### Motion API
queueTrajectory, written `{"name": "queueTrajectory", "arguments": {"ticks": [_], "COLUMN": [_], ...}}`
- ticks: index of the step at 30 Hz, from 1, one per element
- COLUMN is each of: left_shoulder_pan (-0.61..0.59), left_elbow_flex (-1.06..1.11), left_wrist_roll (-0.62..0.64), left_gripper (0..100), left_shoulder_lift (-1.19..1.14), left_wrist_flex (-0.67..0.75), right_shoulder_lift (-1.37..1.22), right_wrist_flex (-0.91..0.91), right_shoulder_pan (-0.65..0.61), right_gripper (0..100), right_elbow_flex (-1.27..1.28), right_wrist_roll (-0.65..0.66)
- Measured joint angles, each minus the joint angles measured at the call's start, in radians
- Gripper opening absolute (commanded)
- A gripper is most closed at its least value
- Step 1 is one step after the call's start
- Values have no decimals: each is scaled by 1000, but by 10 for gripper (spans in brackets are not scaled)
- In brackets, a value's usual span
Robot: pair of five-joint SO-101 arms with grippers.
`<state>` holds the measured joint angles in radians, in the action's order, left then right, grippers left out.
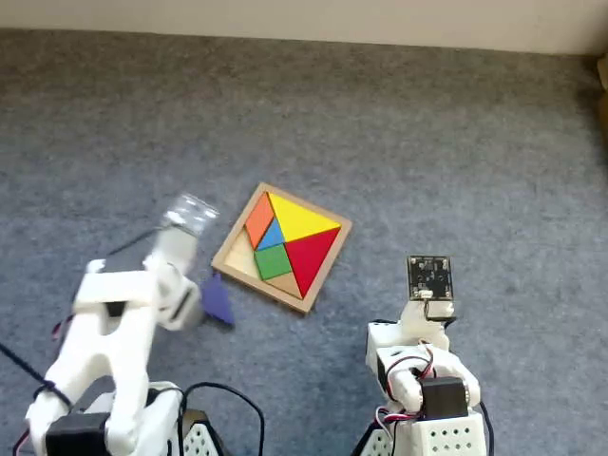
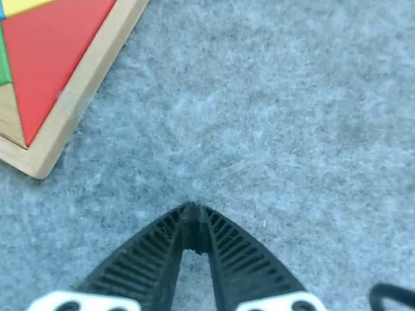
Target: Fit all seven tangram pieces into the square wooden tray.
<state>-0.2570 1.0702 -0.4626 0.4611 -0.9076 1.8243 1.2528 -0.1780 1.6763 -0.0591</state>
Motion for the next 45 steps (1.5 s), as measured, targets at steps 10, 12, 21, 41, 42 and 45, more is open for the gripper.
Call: {"name": "queueTrajectory", "arguments": {"ticks": [10, 12, 21, 41, 42, 45], "left_shoulder_pan": [-140, -129, 38, 140, 144, 143], "left_elbow_flex": [-157, -158, -158, -477, -483, -505], "left_wrist_roll": [284, 301, 172, 75, 75, 75], "left_gripper": [234, 236, 236, 235, 234, 234], "left_shoulder_lift": [0, 0, 0, -493, -514, -555], "left_wrist_flex": [41, 41, -11, -133, -133, -137], "right_shoulder_lift": [0, 0, 0, 0, 0, 0], "right_wrist_flex": [0, 0, 0, 0, 0, 0], "right_shoulder_pan": [0, 0, 0, 0, 0, 0], "right_gripper": [7, 7, 7, 7, 7, 7], "right_elbow_flex": [0, 0, 0, 0, 0, 0], "right_wrist_roll": [0, 0, 0, 0, 0, 0]}}
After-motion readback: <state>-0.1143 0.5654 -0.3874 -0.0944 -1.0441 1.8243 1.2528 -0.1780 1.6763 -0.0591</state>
